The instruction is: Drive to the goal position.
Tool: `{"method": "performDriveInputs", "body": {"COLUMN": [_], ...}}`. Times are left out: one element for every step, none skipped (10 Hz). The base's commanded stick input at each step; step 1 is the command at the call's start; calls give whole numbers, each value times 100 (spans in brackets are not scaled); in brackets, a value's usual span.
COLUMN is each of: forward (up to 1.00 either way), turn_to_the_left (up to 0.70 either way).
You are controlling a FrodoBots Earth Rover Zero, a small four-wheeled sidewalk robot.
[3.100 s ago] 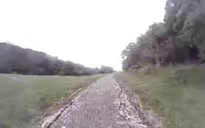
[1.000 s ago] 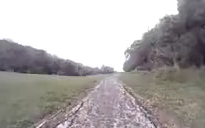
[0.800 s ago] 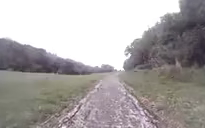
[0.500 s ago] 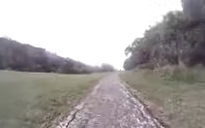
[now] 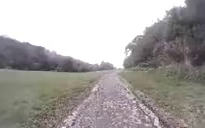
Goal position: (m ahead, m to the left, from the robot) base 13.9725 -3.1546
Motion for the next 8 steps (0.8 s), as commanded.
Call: {"method": "performDriveInputs", "body": {"forward": [85, 85, 85, 85, 85, 85, 85, 85], "turn_to_the_left": [-27, -14, 0, 0, 0, 0, 0, 0]}}
